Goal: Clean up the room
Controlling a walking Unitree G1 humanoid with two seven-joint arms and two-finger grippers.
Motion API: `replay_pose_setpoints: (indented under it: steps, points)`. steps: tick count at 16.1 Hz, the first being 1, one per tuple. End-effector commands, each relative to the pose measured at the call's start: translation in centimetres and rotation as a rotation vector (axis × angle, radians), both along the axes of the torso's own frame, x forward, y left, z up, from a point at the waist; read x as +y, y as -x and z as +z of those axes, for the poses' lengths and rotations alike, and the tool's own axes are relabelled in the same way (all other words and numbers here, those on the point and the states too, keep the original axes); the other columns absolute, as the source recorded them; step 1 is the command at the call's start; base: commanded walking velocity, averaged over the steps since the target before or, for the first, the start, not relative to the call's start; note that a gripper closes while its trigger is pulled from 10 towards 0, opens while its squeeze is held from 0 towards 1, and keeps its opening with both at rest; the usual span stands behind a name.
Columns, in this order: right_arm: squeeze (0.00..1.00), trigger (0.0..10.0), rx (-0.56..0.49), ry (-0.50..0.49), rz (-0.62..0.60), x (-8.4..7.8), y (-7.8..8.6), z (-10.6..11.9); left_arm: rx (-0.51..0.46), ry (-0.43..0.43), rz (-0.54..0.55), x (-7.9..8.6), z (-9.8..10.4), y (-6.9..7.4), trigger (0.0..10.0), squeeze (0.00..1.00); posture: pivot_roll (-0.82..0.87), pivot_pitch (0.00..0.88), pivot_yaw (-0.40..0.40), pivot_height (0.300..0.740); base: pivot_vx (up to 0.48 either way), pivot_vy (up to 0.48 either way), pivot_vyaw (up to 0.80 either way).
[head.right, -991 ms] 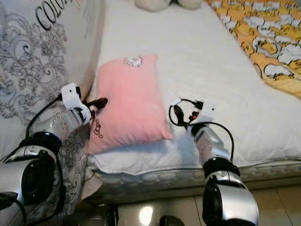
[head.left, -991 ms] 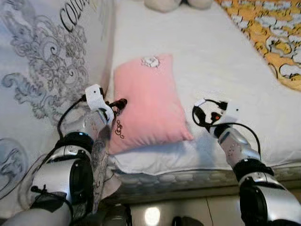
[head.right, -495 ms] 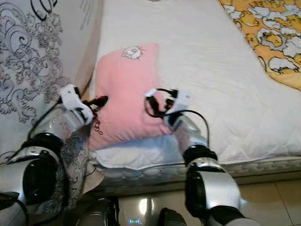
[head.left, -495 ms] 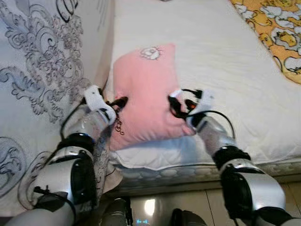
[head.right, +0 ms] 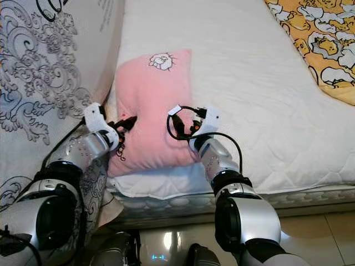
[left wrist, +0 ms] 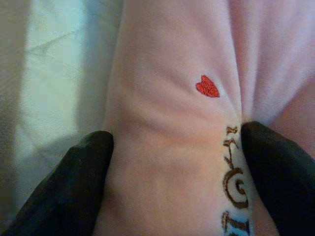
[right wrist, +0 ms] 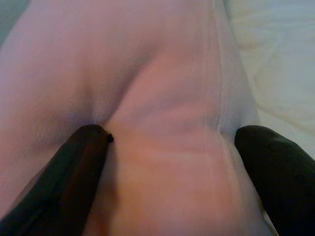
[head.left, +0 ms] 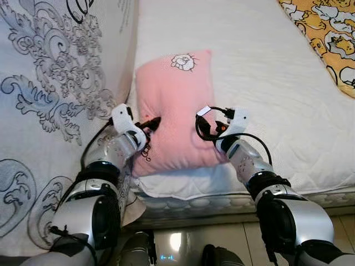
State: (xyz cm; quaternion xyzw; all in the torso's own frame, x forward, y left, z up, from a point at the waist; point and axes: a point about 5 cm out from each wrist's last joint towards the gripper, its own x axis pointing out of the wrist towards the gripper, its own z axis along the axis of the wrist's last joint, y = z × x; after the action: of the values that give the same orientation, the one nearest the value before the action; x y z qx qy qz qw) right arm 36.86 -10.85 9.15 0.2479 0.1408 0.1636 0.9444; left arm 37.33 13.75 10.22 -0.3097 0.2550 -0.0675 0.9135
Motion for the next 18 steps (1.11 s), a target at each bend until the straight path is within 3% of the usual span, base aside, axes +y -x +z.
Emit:
replay_pose_setpoints:
  steps: [1,2,3,5,12,18]
  points:
    - [0.0,10.0,0.06,-0.03,0.006,0.7,0.4,-0.8,0.066,0.033,-0.078,-1.9,-1.8,1.2,2.3,0.0,0.04,0.183,-0.024,0.74,0.0,0.0,0.0]
    - [0.0,5.0,0.067,-0.039,0.005,0.8,0.4,-0.8,0.06,0.048,-0.083,-2.1,-1.7,1.2,0.0,0.0,0.04,0.183,-0.023,0.74,0.0,0.0,0.0]
    - [0.0,0.0,0.073,-0.024,0.023,1.1,0.4,-0.8,0.044,0.065,-0.098,-2.6,-1.3,1.1,0.0,0.0,0.04,0.181,-0.025,0.74,0.0,0.0,0.0]
    - [0.0,0.0,0.06,-0.046,0.053,1.8,0.5,-0.6,0.026,0.063,-0.102,-3.1,-1.1,1.4,0.0,0.0,0.04,0.177,-0.025,0.74,0.0,0.0,0.0]
    - [0.0,0.0,0.065,-0.085,0.051,1.8,0.8,-0.9,0.039,0.126,-0.163,-5.2,-1.3,2.6,0.0,0.0,0.03,0.172,-0.017,0.74,0.0,0.0,0.0]
    - [0.0,0.0,0.081,-0.098,0.038,1.4,1.0,-1.4,0.059,0.17,-0.165,-5.8,-1.2,3.2,0.0,0.0,0.03,0.173,-0.017,0.74,0.0,0.0,0.0]
